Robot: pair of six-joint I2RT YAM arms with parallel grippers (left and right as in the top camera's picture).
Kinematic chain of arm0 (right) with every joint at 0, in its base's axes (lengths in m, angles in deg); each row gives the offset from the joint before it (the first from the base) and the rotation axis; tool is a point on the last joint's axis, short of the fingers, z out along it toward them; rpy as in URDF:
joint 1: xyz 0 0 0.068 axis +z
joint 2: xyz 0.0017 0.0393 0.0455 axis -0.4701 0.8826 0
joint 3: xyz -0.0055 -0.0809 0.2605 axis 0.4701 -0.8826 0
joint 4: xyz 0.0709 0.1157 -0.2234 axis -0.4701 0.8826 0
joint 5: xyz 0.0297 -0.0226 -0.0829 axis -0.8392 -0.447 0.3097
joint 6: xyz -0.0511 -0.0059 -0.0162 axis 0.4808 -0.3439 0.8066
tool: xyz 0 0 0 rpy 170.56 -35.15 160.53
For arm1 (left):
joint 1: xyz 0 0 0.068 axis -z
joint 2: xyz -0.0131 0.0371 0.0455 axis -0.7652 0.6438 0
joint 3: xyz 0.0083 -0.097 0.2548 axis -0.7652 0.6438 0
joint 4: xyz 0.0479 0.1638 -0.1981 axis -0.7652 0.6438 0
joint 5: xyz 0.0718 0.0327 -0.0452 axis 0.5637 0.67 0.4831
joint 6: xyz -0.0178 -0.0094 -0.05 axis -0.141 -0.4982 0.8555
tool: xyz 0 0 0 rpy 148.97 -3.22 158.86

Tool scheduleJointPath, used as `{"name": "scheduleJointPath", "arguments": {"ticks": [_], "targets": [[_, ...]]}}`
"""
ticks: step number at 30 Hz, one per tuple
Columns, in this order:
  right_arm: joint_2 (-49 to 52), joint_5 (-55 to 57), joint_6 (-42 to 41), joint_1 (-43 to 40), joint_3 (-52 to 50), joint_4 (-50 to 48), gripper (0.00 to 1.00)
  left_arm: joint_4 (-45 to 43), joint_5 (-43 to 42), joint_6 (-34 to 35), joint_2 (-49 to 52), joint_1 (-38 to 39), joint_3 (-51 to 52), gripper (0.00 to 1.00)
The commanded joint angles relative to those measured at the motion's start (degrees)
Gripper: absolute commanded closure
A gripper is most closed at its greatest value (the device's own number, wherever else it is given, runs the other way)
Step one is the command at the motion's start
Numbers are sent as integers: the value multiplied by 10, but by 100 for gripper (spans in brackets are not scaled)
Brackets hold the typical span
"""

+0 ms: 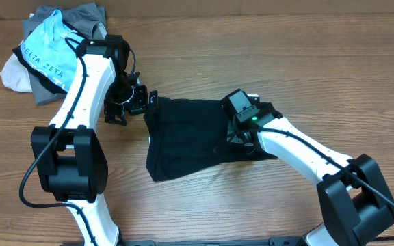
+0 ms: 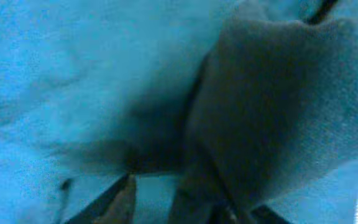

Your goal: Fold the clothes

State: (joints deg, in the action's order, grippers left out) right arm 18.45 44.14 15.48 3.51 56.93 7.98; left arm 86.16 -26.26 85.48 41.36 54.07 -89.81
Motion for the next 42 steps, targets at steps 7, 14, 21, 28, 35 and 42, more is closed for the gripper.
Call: {"name": "scheduleJointPath", "arguments": {"ticks": [7, 14, 21, 28, 35, 42], "targets": [[-23, -98, -4, -8, 51, 30, 34, 1, -7, 5, -12, 5, -7, 0], [-73, -101, 17, -67, 176, 114, 9, 1, -7, 5, -12, 5, -7, 0], [-57, -106, 14, -180, 174, 168, 96, 1, -7, 5, -12, 5, -7, 0], [-47, -148, 12, -204, 108, 151, 96, -2, -7, 6, -12, 5, -7, 0], [-29, -200, -20, -192, 33, 49, 96, -2, -7, 6, -12, 5, -7, 0], [35, -286, -22, -187, 22, -57, 96, 0, -7, 6, -12, 5, -7, 0]]}}
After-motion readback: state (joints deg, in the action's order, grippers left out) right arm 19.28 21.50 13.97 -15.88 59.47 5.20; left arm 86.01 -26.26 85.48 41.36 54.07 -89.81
